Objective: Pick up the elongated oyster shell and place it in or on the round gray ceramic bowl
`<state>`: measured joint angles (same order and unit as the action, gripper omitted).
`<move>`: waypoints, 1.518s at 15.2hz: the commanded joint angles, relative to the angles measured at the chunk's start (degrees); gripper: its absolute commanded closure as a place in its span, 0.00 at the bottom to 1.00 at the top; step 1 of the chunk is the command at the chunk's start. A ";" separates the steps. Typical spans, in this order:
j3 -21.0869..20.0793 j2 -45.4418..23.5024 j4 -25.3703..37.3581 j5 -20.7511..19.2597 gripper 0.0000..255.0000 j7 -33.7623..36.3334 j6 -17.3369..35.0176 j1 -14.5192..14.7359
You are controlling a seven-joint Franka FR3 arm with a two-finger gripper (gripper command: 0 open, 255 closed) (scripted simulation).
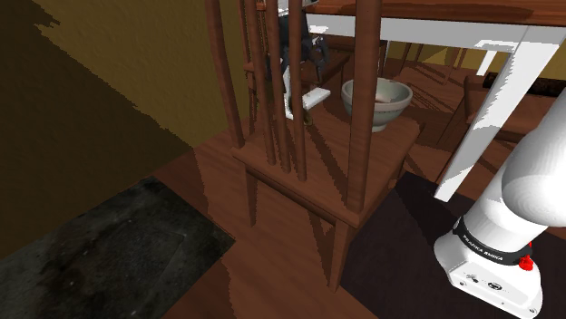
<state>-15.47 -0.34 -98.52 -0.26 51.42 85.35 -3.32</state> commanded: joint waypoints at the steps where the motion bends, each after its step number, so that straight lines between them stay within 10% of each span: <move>1: -0.13 -2.36 1.72 -0.70 0.00 2.34 -0.32 0.15; 15: 0.02 -0.72 -5.14 -0.33 0.00 2.04 4.95 0.00; 16: 0.02 -0.72 -5.14 -0.33 1.00 2.04 4.95 0.00; 23: 0.02 -0.72 -5.14 -0.33 1.00 2.04 4.95 0.00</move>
<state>-15.45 -1.06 -103.66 -0.60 53.46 90.30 -3.32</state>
